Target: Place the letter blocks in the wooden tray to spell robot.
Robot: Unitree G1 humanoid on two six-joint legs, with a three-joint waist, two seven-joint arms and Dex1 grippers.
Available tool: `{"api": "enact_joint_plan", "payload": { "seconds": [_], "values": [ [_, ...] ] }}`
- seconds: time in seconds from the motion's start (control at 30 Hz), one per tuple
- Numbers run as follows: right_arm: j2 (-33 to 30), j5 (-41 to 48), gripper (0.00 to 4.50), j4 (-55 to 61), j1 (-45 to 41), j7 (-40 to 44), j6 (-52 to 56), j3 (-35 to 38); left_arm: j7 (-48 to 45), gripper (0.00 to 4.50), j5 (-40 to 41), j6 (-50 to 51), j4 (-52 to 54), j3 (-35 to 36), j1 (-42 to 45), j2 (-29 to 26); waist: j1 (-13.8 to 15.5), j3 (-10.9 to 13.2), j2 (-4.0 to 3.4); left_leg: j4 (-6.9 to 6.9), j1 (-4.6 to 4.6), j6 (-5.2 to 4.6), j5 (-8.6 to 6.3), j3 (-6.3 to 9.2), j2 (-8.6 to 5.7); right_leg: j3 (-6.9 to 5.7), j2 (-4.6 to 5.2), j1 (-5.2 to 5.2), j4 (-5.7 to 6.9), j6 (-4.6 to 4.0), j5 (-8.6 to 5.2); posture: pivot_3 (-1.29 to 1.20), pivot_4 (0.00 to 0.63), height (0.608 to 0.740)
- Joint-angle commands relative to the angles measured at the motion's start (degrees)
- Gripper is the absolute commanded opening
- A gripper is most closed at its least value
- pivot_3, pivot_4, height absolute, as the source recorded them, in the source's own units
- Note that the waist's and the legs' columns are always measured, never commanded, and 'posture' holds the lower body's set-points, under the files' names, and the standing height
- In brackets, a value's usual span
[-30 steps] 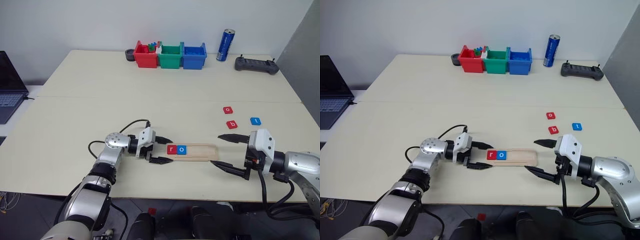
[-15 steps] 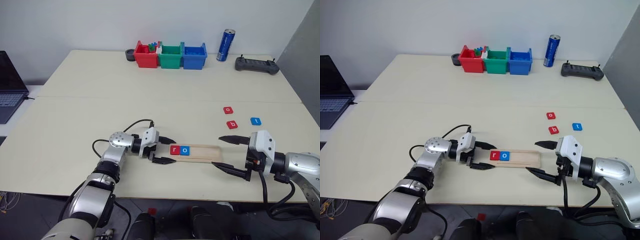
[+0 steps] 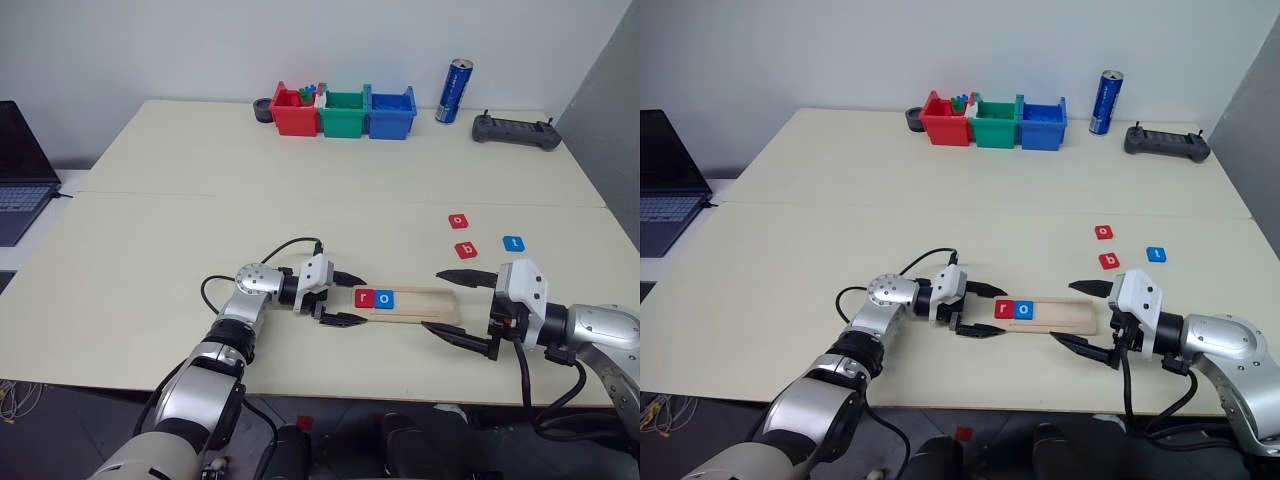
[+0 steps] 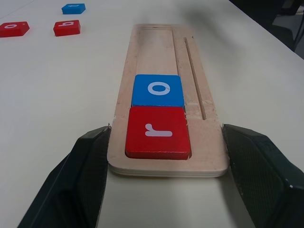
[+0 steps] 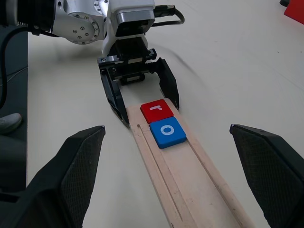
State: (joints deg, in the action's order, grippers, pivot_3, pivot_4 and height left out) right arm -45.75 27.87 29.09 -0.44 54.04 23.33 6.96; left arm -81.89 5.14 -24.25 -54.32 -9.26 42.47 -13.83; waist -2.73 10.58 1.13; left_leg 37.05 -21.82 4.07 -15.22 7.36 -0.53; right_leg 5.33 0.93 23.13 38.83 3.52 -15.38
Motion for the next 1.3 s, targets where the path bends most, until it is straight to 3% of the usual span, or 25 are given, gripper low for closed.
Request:
{"api": "enact_joint_plan", "payload": {
  "seconds": [0.03,0.1,0.13,0.5,0.7,0.83,1.07,1.3],
  "values": [
    [0.0,-0.1,4.50,1.6,-0.5,-0.5,-0.3,0.0,0.0,3.72,-0.6,-0.1,-0.5,-0.4,0.3,0.0,0.0,0.0,0.00,0.00,0.00,0.00,0.00,0.00,0.00,0.00,0.00,0.00,0.00,0.00,0.00,0.00,0.150,0.740],
    [0.1,-0.1,4.50,1.6,-0.8,-0.8,-0.3,-0.3,0.0,4.41,-0.6,0.0,-0.3,-0.4,0.2,0.0,0.0,0.0,0.00,0.00,0.00,0.00,0.00,0.00,0.00,0.00,0.00,0.00,0.00,0.00,0.00,0.00,0.150,0.740],
    [0.1,-0.1,4.50,1.5,-1.1,-0.9,-0.3,-0.5,0.0,4.49,-0.5,0.0,-0.2,-0.4,0.2,0.0,0.0,0.0,0.00,0.00,0.00,0.00,0.00,0.00,0.00,0.00,0.00,0.00,0.01,0.00,0.00,0.00,0.150,0.740],
    [-0.2,0.2,4.50,1.4,-1.3,-1.2,-0.3,-0.3,-1.4,4.49,1.2,2.6,3.0,0.5,-0.1,-1.4,0.0,0.0,0.00,0.01,0.00,0.00,0.00,0.01,0.00,0.00,0.00,0.00,0.02,0.00,0.00,0.00,0.150,0.740],
    [-0.7,1.4,4.50,2.8,0.1,-2.1,1.1,1.6,-2.6,4.49,6.8,13.0,15.5,3.6,-1.9,-5.9,-0.5,0.0,0.02,-0.01,0.00,0.00,0.00,0.05,0.07,-0.01,-0.07,0.03,0.06,-0.01,0.00,0.00,0.150,0.740],
    [1.7,0.7,4.50,3.4,1.3,-6.8,2.4,2.7,4.5,4.49,10.3,21.2,29.2,5.9,-8.7,-6.2,-0.5,0.0,0.00,-0.01,0.00,0.00,0.00,0.07,0.08,-0.01,-0.06,0.02,0.05,0.00,0.00,0.00,0.150,0.740],
    [9.4,-3.2,4.50,0.7,-0.2,-19.3,3.3,3.6,22.7,4.49,10.7,27.2,48.7,5.8,-24.1,0.4,0.2,0.0,0.00,0.02,0.00,0.02,0.01,0.08,0.07,0.01,0.01,0.03,0.05,-0.01,0.01,0.00,0.150,0.740],
    [12.7,-7.2,4.50,-3.4,-0.5,-24.9,2.5,2.9,26.9,4.49,10.7,28.3,56.9,3.3,-31.8,0.0,0.4,0.0,-0.03,-0.01,0.04,0.02,0.01,-0.02,0.06,0.07,0.01,0.02,0.04,-0.01,0.00,0.00,0.150,0.740]
  ]
}}
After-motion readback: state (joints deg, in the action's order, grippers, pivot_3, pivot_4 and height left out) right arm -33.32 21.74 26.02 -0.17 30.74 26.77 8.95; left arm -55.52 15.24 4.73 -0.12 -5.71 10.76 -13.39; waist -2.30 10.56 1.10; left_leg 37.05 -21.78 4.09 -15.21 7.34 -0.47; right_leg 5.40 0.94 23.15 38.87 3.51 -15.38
